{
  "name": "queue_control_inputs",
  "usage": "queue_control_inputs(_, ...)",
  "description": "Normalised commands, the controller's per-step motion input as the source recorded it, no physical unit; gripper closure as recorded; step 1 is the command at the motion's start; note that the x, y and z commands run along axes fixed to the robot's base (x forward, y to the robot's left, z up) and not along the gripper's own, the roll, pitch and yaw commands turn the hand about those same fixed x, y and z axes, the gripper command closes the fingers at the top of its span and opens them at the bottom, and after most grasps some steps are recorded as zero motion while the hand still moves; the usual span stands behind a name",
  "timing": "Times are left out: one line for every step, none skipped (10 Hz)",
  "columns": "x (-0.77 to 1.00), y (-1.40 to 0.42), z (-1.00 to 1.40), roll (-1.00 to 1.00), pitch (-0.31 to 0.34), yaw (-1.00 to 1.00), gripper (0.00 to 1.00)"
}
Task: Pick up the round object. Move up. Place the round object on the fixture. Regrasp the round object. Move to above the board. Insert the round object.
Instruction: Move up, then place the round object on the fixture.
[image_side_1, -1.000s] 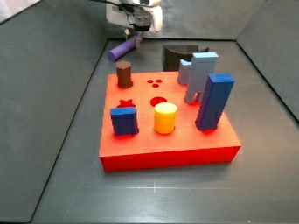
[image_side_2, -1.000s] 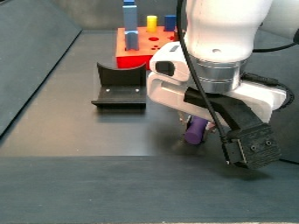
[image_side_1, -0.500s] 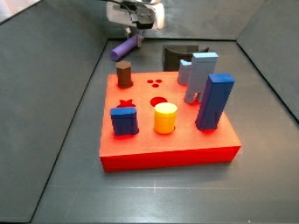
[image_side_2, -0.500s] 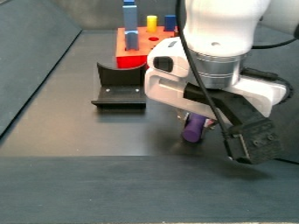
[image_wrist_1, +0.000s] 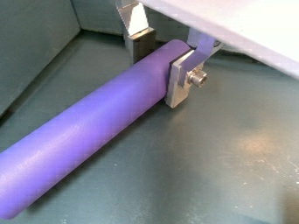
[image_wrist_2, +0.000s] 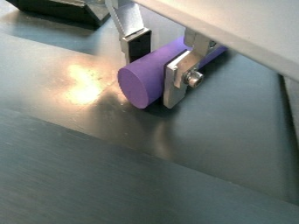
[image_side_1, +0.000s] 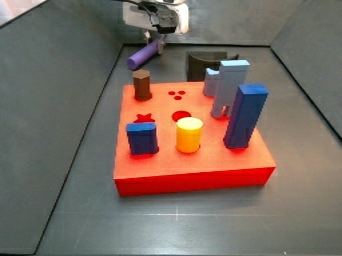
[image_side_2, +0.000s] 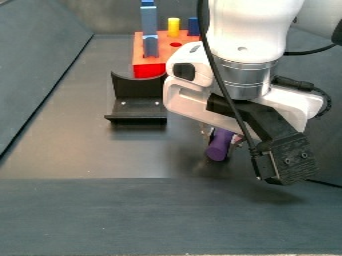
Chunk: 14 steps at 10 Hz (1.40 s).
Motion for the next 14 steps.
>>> queue_control_inputs(0.00,0.00,0.83,0.00,0.000,0.00,1.00)
queue_control_inputs(0.04,0.01,0.86,0.00,-0.018,0.00,1.00)
queue_control_inputs(0.00,0.00,0.77,0.01,0.016,-0.01,1.00)
queue_control_inputs(-0.01,0.00,0.60,0.03,0.051,-0.01,1.00)
queue_control_inputs(-0.01,0.00,0.47,0.05,0.077,-0.01,1.00)
queue_control_inputs(-0.01,0.00,0.35,0.06,0.098,-0.01,1.00)
queue_control_inputs(-0.01,-0.01,0.19,0.08,0.126,0.00,1.00)
queue_control_inputs(0.00,0.00,1.00,0.00,0.000,0.00,1.00)
queue_control_inputs(0.00,0.00,1.00,0.01,0.015,0.01,1.00)
queue_control_inputs(-0.01,0.00,1.00,0.02,0.035,0.00,1.00)
queue_control_inputs(-0.02,0.00,1.00,0.04,0.067,0.00,1.00)
queue_control_inputs(-0.02,0.00,1.00,0.05,0.081,0.00,1.00)
queue_control_inputs(-0.02,-0.01,1.00,0.07,0.103,0.01,1.00)
queue_control_inputs(-0.02,-0.01,1.00,0.08,0.110,0.01,1.00)
